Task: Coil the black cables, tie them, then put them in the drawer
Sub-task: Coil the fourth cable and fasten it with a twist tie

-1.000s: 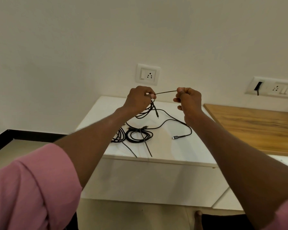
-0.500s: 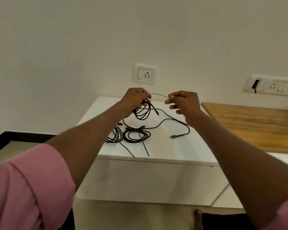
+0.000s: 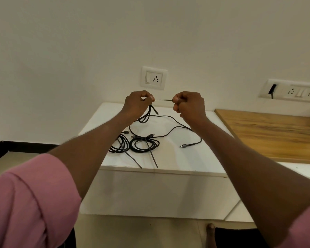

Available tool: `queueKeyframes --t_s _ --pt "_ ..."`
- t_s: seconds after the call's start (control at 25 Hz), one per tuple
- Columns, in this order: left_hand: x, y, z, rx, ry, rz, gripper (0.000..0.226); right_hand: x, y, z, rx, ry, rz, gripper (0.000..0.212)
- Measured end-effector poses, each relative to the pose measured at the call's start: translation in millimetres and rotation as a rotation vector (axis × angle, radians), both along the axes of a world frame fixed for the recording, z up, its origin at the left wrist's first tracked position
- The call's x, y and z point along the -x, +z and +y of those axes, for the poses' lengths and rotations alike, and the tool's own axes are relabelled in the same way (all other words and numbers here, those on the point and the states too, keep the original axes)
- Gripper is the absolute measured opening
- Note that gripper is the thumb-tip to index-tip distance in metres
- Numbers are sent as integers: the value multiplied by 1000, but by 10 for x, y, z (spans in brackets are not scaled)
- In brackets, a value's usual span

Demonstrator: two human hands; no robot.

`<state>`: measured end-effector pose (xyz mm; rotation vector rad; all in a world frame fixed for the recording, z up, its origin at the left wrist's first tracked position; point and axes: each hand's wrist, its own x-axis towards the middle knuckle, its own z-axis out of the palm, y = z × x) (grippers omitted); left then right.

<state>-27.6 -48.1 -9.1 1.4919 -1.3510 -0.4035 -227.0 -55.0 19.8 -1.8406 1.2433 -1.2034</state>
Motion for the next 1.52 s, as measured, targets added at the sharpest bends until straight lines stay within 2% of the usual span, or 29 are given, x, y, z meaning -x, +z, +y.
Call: queueKeyframes --t_s 0.12,0.24,0.4,0.6,0.72,0.88,0.96,1.08,1.16,1.2,1.28,1.4,1.52 --pt "-138 -29 -2 17 78 11 19 20 63 -13 99 -45 -45 29" --pt "-301 -71 -17 -48 101 109 19 137 63 -29 76 10 -87 27" --pt "-260 -30 7 -179 -36 215 29 274 -30 -75 24 23 -76 19" --pt "-221 -28 -1 -289 -229 367 28 299 -91 -117 -54 58 1 14" --pt "-221 -48 -24 -257 -237 320 26 241 -162 -149 -55 55 136 29" --pt "-167 -40 7 -220 -265 259 19 136 -162 -192 122 -99 247 29" --pt "-111 -32 22 -212 -261 200 18 66 -154 -182 174 -31 294 30" --pt "-10 -18 28 -197 -259 151 18 -63 -191 -141 120 120 398 33" --pt "64 0 30 -211 -253 181 24 -125 -218 -112 50 199 418 21" --pt "88 11 34 -233 -247 198 30 -143 -220 -98 35 226 404 15" --pt "112 43 51 -288 -269 240 39 -166 -198 -70 -4 213 291 20" --pt "151 110 130 -343 -344 421 44 -141 -128 -80 -114 140 77 28" --pt "147 168 137 -335 -364 572 46 -118 -95 -79 -176 127 -11 24"
